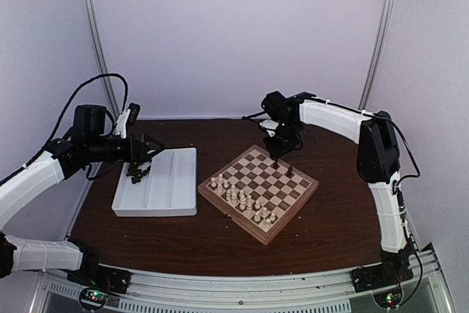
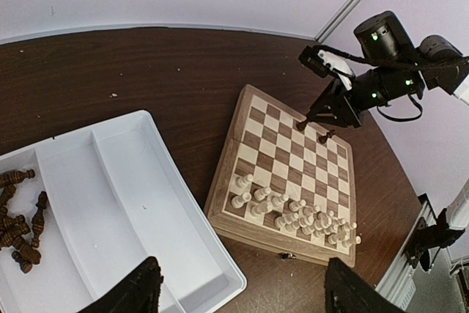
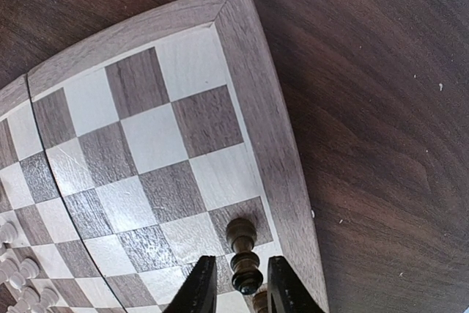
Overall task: Set up the chess pieces on the board
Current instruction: Place the chess piece on the chessboard.
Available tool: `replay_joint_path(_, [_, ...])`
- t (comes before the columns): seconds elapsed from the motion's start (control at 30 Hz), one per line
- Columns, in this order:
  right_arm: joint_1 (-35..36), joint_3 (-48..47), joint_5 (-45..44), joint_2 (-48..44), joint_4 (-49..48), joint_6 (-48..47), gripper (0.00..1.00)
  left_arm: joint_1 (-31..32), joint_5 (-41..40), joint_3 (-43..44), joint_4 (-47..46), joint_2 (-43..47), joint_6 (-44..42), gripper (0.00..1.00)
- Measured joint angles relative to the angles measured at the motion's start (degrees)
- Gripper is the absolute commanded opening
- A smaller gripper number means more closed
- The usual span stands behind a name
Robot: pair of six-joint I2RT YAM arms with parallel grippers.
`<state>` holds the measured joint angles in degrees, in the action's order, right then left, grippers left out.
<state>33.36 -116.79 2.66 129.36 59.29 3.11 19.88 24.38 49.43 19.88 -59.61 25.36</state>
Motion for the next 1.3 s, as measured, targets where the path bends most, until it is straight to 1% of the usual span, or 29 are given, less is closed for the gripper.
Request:
replay_joint_path(0.3, [0.0,0.0,-0.2,0.0,0.0,-0.2,0.27,0.0,0.0,0.8,0.0,-0.7,0.0,0.77])
replay_joint_path(0.63, [0.0,0.2,-0.2,0.0,0.0,-0.2,0.21,0.0,0.0,0.8,0.0,-0.8,-0.1,0.77])
replay_joint_path(0.97, [0.0,0.2,-0.2,0.0,0.0,-0.2,0.2,0.0,0.0,0.8,0.0,-0.8,-0.2,0.77])
replay_joint_path(1.07, [0.0,0.2,-0.2,0.0,0.0,-0.2,0.13,0.0,0.0,0.8,0.0,-0.8,-0.2,0.77])
replay_joint_path(1.3, [0.0,0.2,-0.3,0.0,-0.4,-0.2,0.13,0.0,0.0,0.8,0.0,-0.8,-0.2,0.76])
